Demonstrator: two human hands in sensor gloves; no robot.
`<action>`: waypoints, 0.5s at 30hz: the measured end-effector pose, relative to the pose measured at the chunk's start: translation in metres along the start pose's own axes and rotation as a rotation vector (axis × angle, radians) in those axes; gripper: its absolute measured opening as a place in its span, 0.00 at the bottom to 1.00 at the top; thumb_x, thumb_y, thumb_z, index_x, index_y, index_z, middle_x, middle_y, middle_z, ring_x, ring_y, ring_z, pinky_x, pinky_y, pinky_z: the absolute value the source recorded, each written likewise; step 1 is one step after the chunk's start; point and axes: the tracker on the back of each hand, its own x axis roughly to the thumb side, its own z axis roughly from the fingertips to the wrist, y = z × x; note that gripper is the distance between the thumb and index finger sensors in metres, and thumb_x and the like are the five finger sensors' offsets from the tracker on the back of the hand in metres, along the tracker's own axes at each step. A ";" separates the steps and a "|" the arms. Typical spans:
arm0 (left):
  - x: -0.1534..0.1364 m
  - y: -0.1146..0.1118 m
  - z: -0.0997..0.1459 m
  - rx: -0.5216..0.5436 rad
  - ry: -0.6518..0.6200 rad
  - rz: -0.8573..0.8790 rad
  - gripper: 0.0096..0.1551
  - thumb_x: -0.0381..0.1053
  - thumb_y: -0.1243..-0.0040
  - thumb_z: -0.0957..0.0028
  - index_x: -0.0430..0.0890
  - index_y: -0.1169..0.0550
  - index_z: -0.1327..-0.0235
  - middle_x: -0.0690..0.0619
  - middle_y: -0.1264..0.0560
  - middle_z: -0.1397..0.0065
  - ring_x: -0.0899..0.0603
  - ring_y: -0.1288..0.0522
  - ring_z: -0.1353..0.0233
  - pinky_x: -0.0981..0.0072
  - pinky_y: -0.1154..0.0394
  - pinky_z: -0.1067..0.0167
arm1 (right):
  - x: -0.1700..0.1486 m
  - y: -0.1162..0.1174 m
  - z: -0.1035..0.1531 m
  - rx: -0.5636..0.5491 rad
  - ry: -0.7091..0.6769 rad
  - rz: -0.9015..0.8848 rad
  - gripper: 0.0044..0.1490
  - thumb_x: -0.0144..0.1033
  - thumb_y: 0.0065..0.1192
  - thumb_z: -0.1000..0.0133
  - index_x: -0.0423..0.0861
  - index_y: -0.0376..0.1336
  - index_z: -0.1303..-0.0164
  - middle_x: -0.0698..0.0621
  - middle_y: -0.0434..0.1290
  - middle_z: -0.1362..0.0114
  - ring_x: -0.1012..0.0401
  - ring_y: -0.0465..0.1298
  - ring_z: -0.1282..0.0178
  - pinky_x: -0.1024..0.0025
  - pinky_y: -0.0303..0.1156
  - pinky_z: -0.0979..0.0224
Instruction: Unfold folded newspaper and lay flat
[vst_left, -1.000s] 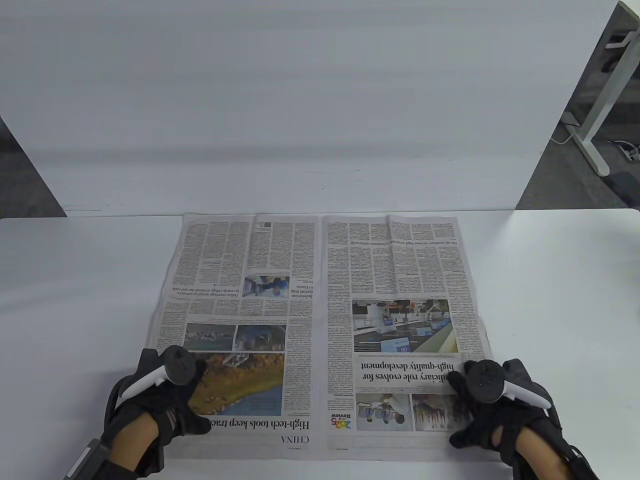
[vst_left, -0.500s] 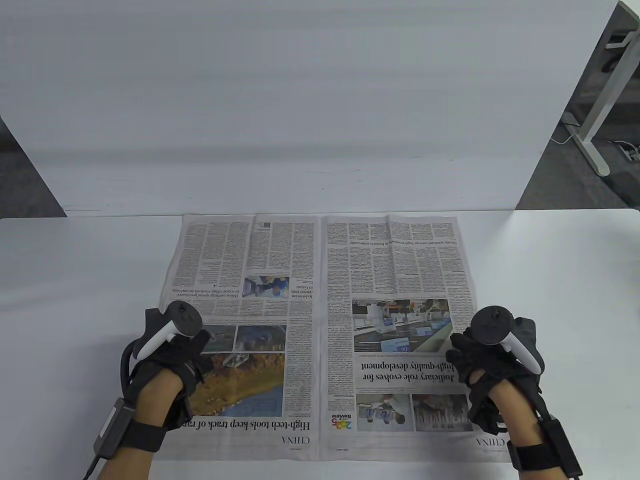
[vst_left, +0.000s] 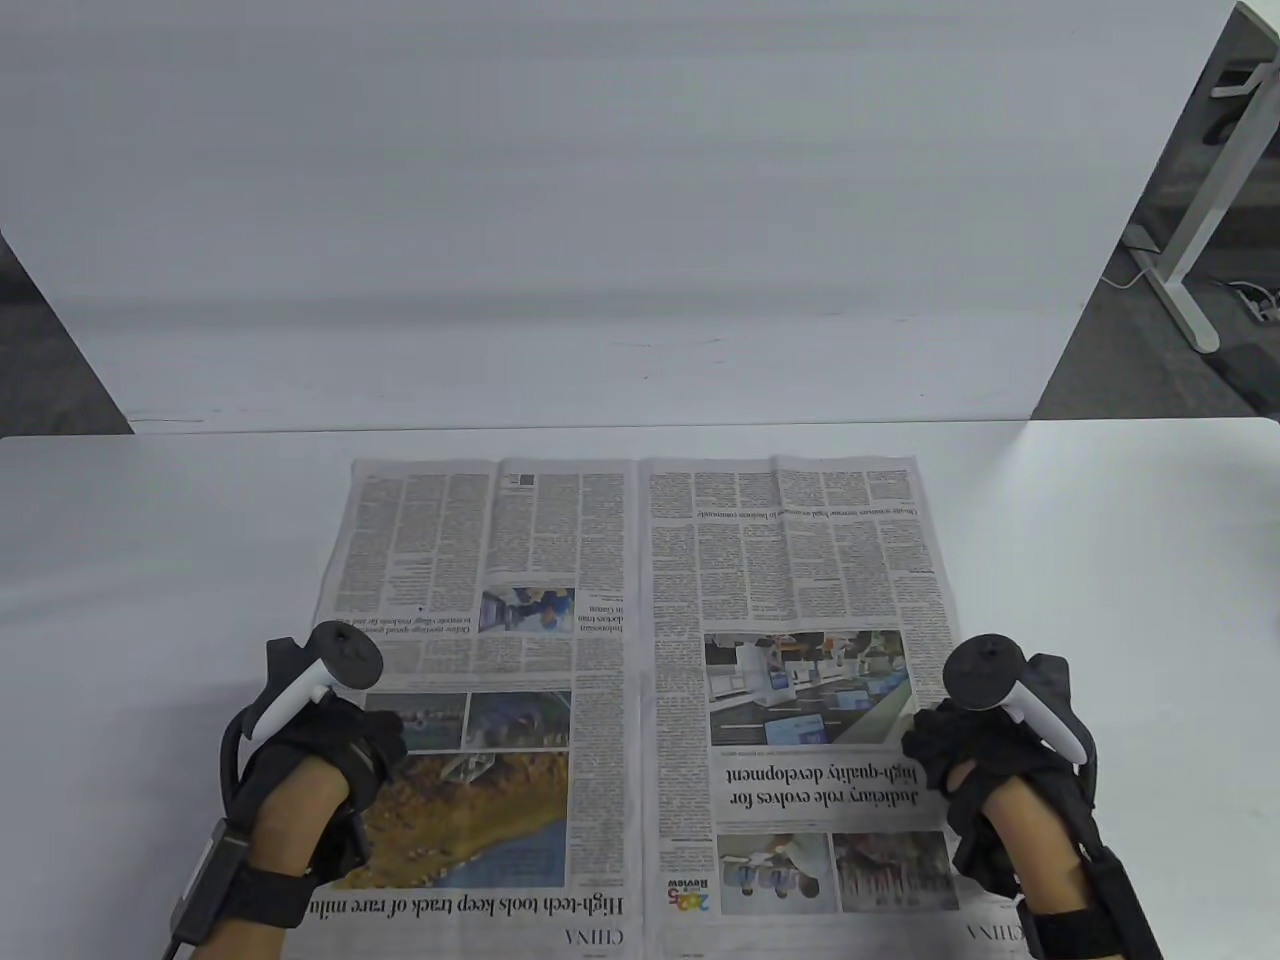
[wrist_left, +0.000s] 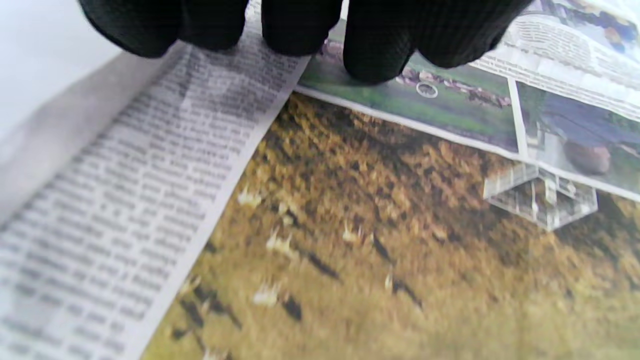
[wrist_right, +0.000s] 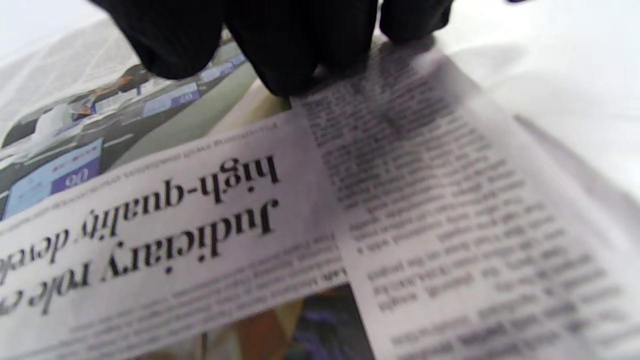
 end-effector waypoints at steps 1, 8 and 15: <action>0.001 -0.001 0.001 -0.013 0.010 -0.010 0.32 0.53 0.43 0.50 0.49 0.28 0.30 0.36 0.40 0.23 0.21 0.42 0.24 0.31 0.34 0.34 | -0.001 0.000 0.002 0.018 0.006 0.009 0.39 0.50 0.60 0.47 0.39 0.65 0.31 0.34 0.58 0.22 0.33 0.52 0.22 0.24 0.49 0.33; 0.016 0.004 0.009 0.045 0.043 -0.069 0.34 0.54 0.43 0.50 0.49 0.31 0.28 0.37 0.41 0.20 0.22 0.44 0.23 0.30 0.37 0.33 | 0.015 -0.009 0.010 -0.053 0.005 0.031 0.41 0.48 0.61 0.47 0.35 0.63 0.30 0.29 0.58 0.21 0.28 0.52 0.24 0.22 0.49 0.34; 0.107 0.004 0.023 0.205 -0.174 -0.118 0.39 0.58 0.45 0.49 0.55 0.42 0.23 0.39 0.55 0.18 0.21 0.55 0.21 0.27 0.45 0.30 | 0.127 0.008 0.012 -0.145 -0.129 0.104 0.44 0.50 0.59 0.46 0.44 0.54 0.22 0.34 0.44 0.16 0.28 0.43 0.21 0.21 0.44 0.33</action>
